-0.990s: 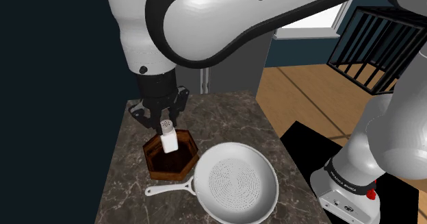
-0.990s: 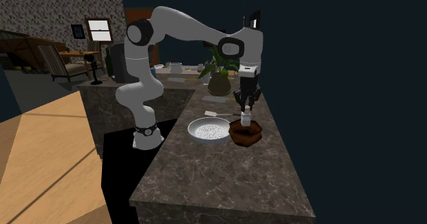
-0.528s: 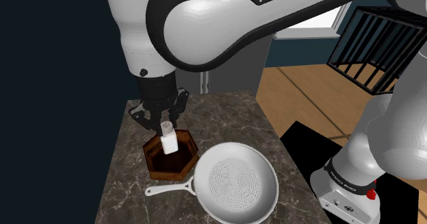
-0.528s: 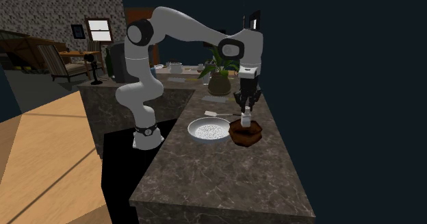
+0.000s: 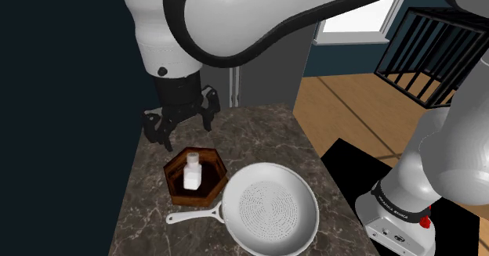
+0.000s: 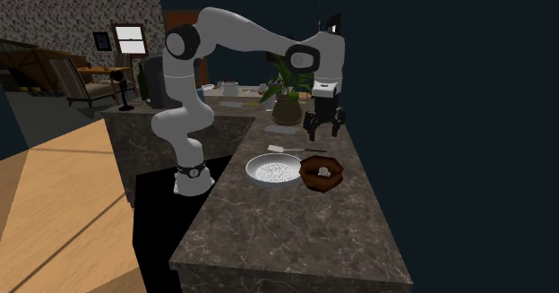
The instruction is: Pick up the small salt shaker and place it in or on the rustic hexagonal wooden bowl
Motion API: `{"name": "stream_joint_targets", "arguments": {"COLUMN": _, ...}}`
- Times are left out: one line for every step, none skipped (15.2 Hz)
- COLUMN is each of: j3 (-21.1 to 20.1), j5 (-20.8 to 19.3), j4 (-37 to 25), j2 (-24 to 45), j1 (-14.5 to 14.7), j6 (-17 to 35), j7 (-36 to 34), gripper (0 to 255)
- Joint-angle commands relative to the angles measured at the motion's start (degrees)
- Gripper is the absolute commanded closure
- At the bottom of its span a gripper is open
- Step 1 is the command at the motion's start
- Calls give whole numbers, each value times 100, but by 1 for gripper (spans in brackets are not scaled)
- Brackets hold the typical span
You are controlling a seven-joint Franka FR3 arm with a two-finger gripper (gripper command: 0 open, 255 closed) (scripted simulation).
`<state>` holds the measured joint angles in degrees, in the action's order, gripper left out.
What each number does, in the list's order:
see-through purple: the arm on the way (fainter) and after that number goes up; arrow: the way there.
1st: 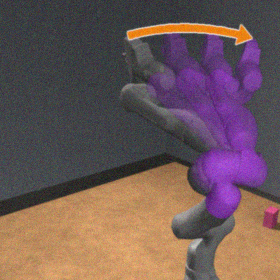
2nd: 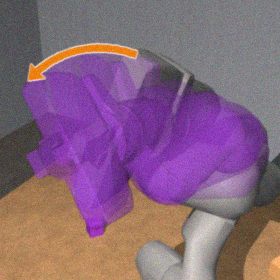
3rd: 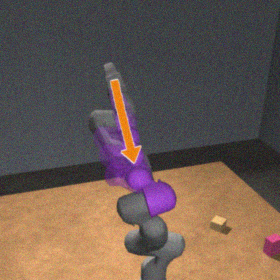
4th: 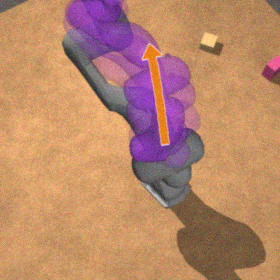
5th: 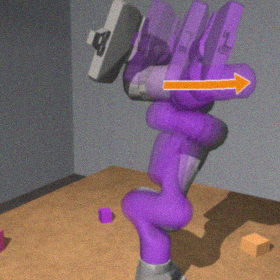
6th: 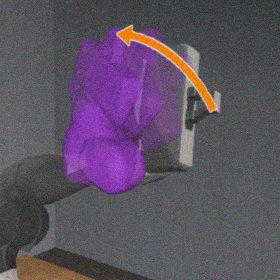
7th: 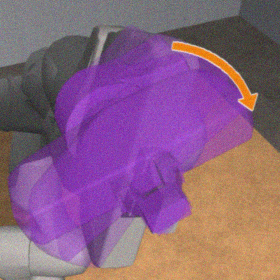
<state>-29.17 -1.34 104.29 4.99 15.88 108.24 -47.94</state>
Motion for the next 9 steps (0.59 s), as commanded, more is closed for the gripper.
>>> {"name": "stream_joint_targets", "arguments": {"j3": -12, "j5": 16, "j4": -297, "j2": -32, "j1": 10, "j6": -331, "j7": -10, "gripper": 0}}
{"name": "stream_joint_targets", "arguments": {"j3": -12, "j5": 21, "j4": -440, "j2": -40, "j1": 10, "j6": -481, "j7": -6, "gripper": 0}}
{"name": "stream_joint_targets", "arguments": {"j3": -12, "j5": 21, "j4": -440, "j2": -40, "j1": 10, "j6": -481, "j7": -6, "gripper": 0}}
{"name": "stream_joint_targets", "arguments": {"j3": -12, "j5": 22, "j4": -439, "j2": -41, "j1": 10, "j6": -481, "j7": -6, "gripper": 0}}
{"name": "stream_joint_targets", "arguments": {"j3": -12, "j5": 21, "j4": -440, "j2": -40, "j1": 10, "j6": -481, "j7": -6, "gripper": 0}}
{"name": "stream_joint_targets", "arguments": {"j3": -12, "j5": 21, "j4": -440, "j2": -40, "j1": 10, "j6": -481, "j7": -6, "gripper": 0}}
{"name": "stream_joint_targets", "arguments": {"j3": -12, "j5": 21, "j4": -440, "j2": -40, "j1": 10, "j6": -481, "j7": -6, "gripper": 0}}
{"name": "stream_joint_targets", "arguments": {"j3": -12, "j5": 21, "j4": -440, "j2": -40, "j1": 10, "j6": -481, "j7": -6, "gripper": 0}}
{"name": "stream_joint_targets", "arguments": {"j3": -12, "j5": 21, "j4": -440, "j2": -40, "j1": 10, "j6": -481, "j7": -6, "gripper": 0}}
